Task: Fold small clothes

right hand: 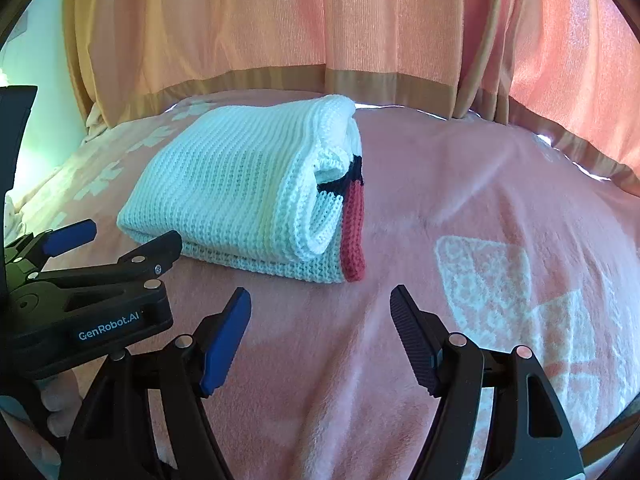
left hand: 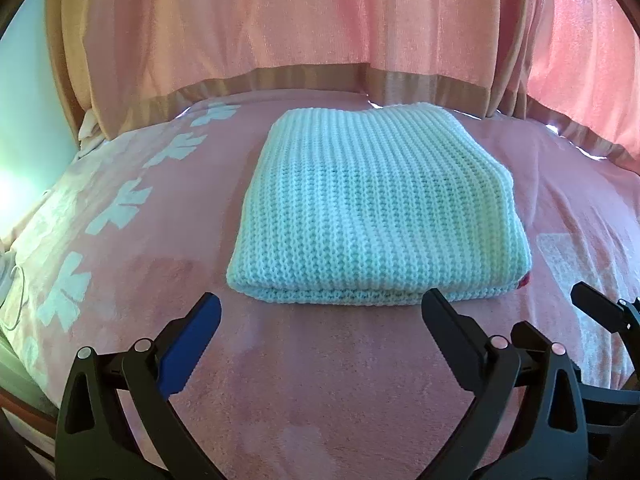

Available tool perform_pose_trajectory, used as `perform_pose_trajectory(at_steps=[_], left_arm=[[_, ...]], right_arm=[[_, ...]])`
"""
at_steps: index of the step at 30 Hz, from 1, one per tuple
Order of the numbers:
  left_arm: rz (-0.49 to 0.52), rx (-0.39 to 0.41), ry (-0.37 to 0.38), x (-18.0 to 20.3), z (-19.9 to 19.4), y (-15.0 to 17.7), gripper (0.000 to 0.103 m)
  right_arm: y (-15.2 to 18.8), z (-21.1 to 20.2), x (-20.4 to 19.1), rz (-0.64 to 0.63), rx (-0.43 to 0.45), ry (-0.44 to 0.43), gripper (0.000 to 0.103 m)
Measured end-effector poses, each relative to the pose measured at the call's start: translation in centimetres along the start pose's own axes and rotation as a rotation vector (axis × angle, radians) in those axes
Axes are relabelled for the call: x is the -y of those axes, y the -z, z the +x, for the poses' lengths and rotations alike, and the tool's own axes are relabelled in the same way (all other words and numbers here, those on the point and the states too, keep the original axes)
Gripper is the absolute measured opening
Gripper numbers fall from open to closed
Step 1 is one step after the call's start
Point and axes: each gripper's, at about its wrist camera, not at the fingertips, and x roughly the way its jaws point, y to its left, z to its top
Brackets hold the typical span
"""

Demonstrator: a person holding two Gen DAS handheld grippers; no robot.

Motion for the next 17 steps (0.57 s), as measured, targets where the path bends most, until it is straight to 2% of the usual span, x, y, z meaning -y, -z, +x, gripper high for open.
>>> perform_pose_trajectory(at_steps=[8,14,17], left_arm=[[0.035,0.038,-0.056,0.37,-0.45,0.04,0.098],[-0.018,0.002,-0.079,-0.48,0.32,-0.14,0.098],[-0.012,0.007,-0.085,-0.32,0.29,-0.13,0.098]], right_arm=[[0.0,0.14,0.17,0.012,0.002,0.013,0.071],[-0.06,-0.06,0.35,0.024,0.017,0.023,0.072],[-0.05,-0.17,0.37,0.026,0.022,0.025,0.072]])
